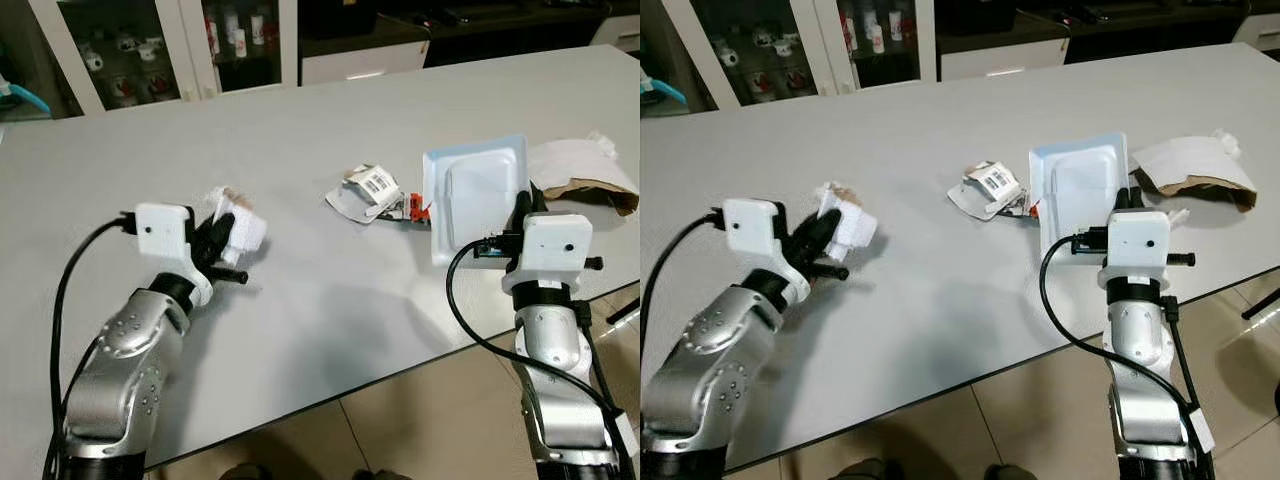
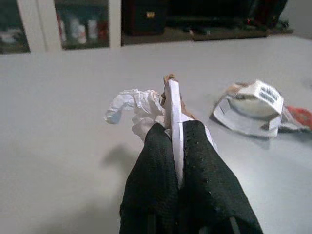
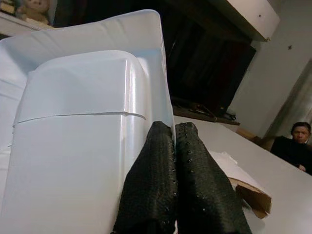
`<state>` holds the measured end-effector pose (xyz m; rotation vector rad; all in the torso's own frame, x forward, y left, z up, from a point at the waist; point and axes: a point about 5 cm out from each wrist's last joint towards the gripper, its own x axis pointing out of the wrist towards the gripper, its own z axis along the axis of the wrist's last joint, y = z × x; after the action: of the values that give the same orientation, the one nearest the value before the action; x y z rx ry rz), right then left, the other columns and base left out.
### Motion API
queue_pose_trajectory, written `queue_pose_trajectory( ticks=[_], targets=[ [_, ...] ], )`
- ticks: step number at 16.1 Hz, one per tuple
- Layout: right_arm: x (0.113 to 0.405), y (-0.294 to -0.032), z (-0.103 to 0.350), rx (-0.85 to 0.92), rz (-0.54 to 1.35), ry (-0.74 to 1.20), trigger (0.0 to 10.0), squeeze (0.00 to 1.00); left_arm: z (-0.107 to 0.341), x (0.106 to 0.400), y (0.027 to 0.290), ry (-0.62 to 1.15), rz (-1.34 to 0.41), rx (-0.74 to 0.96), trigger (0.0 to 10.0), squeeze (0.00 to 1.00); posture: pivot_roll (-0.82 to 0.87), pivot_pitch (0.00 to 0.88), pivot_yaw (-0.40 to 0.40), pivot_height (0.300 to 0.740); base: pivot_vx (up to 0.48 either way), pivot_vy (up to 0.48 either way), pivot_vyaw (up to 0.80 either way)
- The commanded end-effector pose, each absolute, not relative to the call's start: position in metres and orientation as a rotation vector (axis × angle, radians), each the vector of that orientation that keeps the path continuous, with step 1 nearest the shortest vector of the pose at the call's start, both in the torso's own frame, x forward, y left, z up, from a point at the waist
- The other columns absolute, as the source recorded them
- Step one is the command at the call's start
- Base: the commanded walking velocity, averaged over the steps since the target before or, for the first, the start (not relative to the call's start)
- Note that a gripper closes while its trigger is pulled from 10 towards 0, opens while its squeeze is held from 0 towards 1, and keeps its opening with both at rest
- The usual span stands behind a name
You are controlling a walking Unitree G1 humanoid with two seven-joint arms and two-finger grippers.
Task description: Picking trash to rubbish bin
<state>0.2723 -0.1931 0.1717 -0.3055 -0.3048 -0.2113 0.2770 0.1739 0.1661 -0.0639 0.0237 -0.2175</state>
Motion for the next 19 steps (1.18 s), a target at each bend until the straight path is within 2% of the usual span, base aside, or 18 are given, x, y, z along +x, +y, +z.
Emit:
queue_pose_trajectory(
  ticks=[1,2,7,10,15,19],
  targets=[
    [0.270,-0.199,0.176,-0.290,-0.233,-0.320,10.0,0.00,0.162,0.278,0.170,0.065,-0.218,-0.090,10.0,0.00,-0.02,0.054,0.001,0.740,0.000,0.000,-0.80],
    [0.271,-0.201,0.177,-0.289,-0.233,-0.314,10.0,0.00,0.162,0.279,0.170,0.062,-0.198,-0.122,10.0,0.00,-0.03,0.053,0.001,0.740,0.000,0.000,-0.80],
    [0.269,-0.191,0.182,-0.297,-0.184,-0.286,10.0,0.00,0.193,0.294,0.156,-0.183,-0.177,-0.131,10.0,0.00,-0.06,0.057,-0.007,0.740,0.000,0.000,-0.80],
    [0.266,-0.180,0.183,-0.157,-0.120,-0.279,10.0,0.00,0.199,0.288,0.147,-0.122,-0.299,-0.181,10.0,0.00,-0.04,0.050,-0.023,0.740,0.000,0.000,-0.80],
    [0.267,-0.178,0.175,-0.157,-0.114,-0.228,10.0,0.00,0.186,0.281,0.151,-0.075,-0.301,-0.116,10.0,0.00,-0.04,0.043,-0.028,0.740,0.000,0.000,-0.80],
    [0.253,-0.187,0.157,-0.152,-0.138,-0.124,10.0,0.00,0.162,0.270,0.162,0.002,-0.238,-0.010,10.0,0.00,-0.04,0.056,-0.028,0.740,0.000,0.000,-0.80]
  ],
)
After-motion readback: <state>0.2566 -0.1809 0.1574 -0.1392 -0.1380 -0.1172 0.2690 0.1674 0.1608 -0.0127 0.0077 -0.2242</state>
